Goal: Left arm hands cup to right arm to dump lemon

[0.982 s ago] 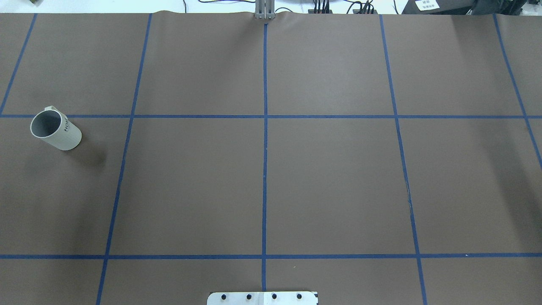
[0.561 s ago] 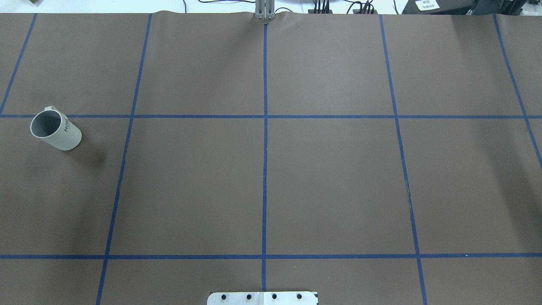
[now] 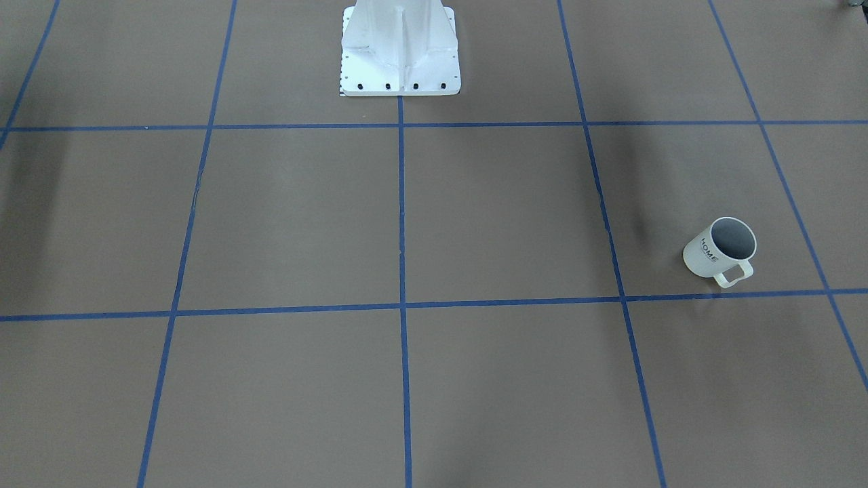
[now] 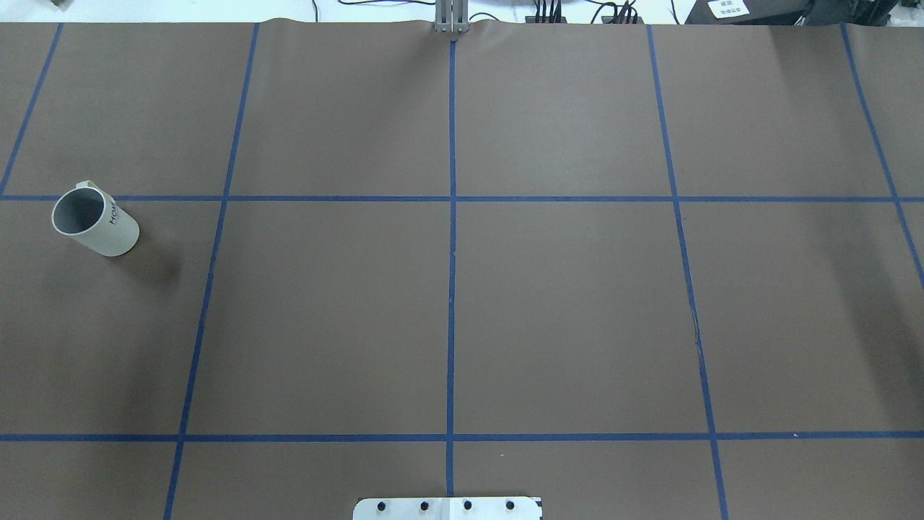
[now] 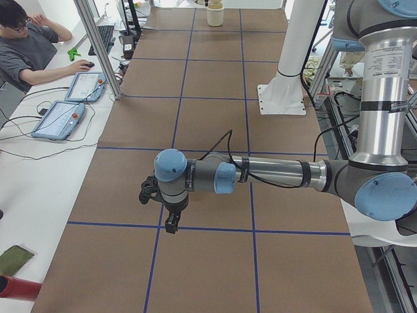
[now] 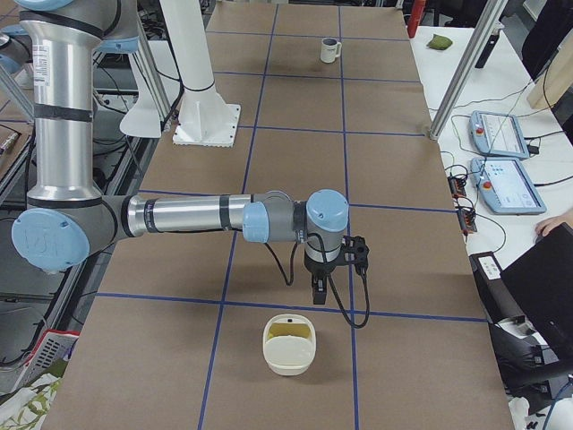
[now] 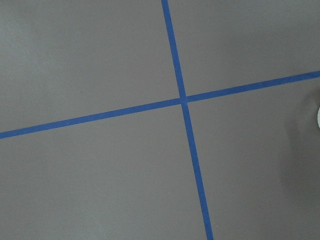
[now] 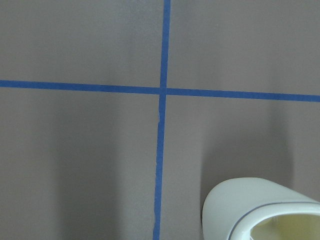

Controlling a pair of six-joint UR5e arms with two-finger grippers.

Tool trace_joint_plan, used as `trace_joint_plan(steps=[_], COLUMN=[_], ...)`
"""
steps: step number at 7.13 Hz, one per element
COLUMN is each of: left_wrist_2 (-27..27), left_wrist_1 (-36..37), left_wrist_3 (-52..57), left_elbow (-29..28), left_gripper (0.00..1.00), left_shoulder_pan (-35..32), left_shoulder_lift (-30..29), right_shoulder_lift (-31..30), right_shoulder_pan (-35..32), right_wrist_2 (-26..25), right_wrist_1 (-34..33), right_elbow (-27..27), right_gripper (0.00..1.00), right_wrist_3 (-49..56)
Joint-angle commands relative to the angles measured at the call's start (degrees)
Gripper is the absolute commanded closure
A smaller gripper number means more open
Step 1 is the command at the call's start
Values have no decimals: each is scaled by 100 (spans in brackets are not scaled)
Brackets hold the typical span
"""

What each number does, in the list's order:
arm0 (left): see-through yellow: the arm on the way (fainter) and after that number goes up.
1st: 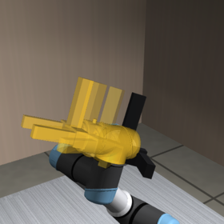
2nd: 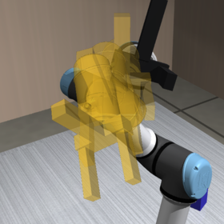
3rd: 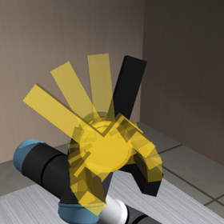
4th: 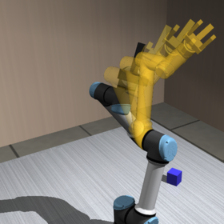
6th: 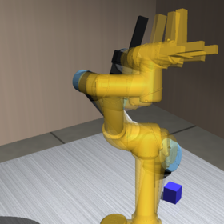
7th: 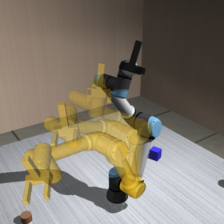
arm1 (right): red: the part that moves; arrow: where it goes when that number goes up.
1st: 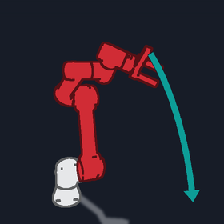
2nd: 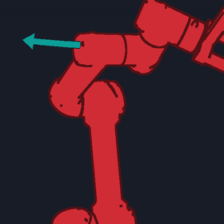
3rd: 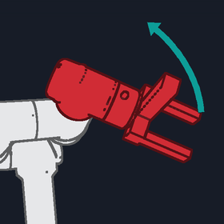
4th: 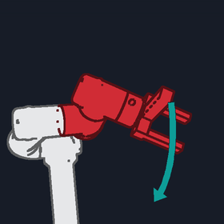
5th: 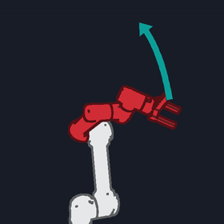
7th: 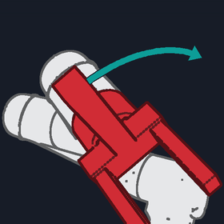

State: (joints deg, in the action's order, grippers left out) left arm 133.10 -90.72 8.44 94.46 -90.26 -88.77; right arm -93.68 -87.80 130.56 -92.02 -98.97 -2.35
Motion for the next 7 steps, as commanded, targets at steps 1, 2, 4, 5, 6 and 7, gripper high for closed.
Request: trace_joint_plan(steps=[1, 2, 4, 5, 6, 7], left_wrist_2=[-3, 6, -3, 6, 41, 32], left_wrist_1=[2, 2, 2, 2, -7, -15], left_wrist_3=[9, 17, 26, 35, 44, 35], left_elbow=[2, 2, 2, 2, 11, 20], left_gripper=[0, 0, 0, 0, 0, 0], left_shoulder_pan=[0, 0, 0, 0, 0, 0], left_shoulder_lift=[0, 0, 0, 0, 96, 106], right_shoulder_lift=[-10, -88, -256, -247, -212, -212], right_shoulder_pan=[0, 0, 0, 0, 0, 0], right_wrist_2=[5, -4, -65, -39, 22, 23], right_wrist_1=[0, 0, 0, 0, 0, 0], right_elbow=[18, 1, -96, -114, -157, -193], right_gripper=[0, 0, 0, 0, 0, 0], right_wrist_3=[-2, -2, 7, -2, -2, -11])
